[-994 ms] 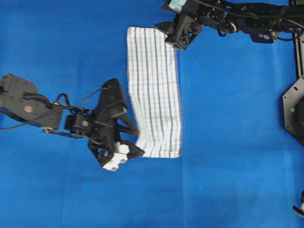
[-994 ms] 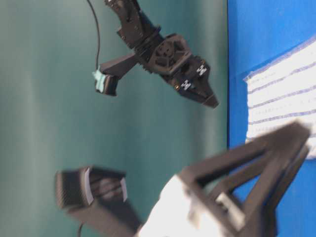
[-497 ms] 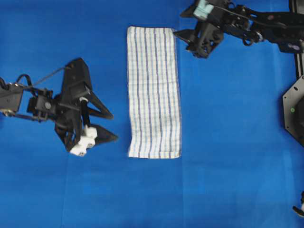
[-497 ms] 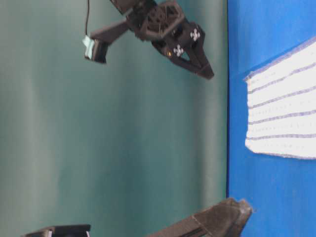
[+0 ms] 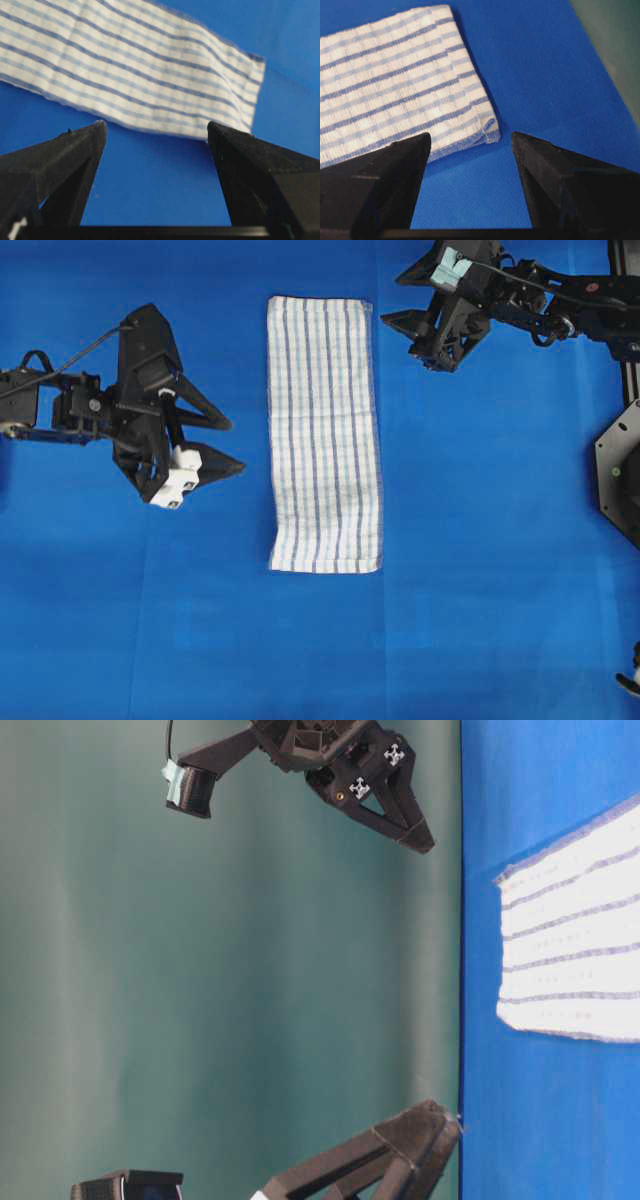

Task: Fold the blue towel.
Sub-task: 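Move both grippers to the strip's top end and grasp its corners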

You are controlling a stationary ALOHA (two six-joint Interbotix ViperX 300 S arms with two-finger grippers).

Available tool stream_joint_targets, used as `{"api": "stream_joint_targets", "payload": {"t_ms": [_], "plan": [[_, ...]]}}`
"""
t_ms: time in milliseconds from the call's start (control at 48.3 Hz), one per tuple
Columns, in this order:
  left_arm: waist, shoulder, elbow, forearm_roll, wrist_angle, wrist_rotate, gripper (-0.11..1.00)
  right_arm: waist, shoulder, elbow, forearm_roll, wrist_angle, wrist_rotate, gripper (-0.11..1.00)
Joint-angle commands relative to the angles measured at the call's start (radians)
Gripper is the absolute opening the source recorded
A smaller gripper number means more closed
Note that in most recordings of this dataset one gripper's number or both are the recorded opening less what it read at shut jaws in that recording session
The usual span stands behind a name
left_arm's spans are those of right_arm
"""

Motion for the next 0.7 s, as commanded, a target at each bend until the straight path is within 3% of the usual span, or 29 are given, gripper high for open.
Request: {"api": "stream_joint_targets", "payload": {"t_ms": [0,435,684], "plan": [[0.035,-0.012,-0.018,0.003,-0.009,0.026,0.75,-0.002,-0.018,-0.015,0.003,-0.014,0.000,0.77],[0.336,0.202,-0.115,0.003,-0.135,0.307,0.75,-0.051,0.064,-0.071,0.003,-0.043,-0.002,0.77],[0.423,0.345,-0.184,0.003,-0.196,0.360,0.75,-0.052,0.183,-0.120,0.003,-0.083,-0.002,0.77]]}}
